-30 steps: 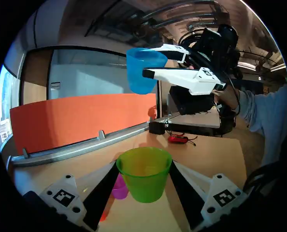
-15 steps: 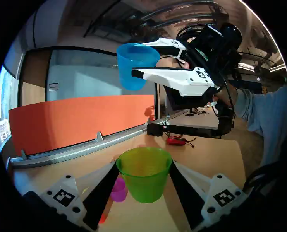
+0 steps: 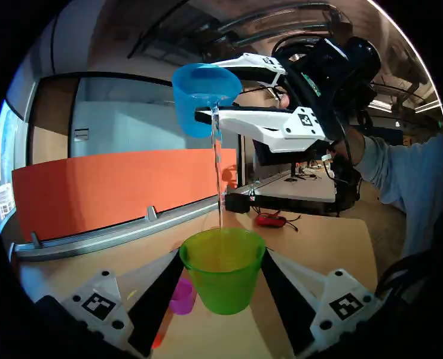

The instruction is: Pour water

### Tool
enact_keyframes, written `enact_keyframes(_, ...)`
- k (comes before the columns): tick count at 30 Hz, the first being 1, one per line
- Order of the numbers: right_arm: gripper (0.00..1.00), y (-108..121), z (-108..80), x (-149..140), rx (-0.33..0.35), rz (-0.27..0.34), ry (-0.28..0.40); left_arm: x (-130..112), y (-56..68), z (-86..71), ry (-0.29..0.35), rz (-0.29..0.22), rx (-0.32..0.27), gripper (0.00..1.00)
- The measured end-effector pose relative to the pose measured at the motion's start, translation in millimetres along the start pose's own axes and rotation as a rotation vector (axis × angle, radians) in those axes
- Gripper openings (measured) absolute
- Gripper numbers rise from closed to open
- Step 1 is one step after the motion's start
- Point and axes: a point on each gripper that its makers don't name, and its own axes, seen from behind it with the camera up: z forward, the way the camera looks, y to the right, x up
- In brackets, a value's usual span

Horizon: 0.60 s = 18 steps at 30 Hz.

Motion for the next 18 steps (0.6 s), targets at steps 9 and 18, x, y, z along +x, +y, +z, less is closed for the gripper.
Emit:
enact_keyframes(9,0.91,2.1,4.3,-0.6,-0.009,-0.029,-0.005,-1.7,-1.2,-1.7,-0.004,0.001,0.000,0.88)
enact_keyframes(18,0.91,6.0,4.7,-0.5,-0.016,-0.061,-0.007,-0.8,-1.0,-0.6,-0.001,0.000,-0.004,0.88)
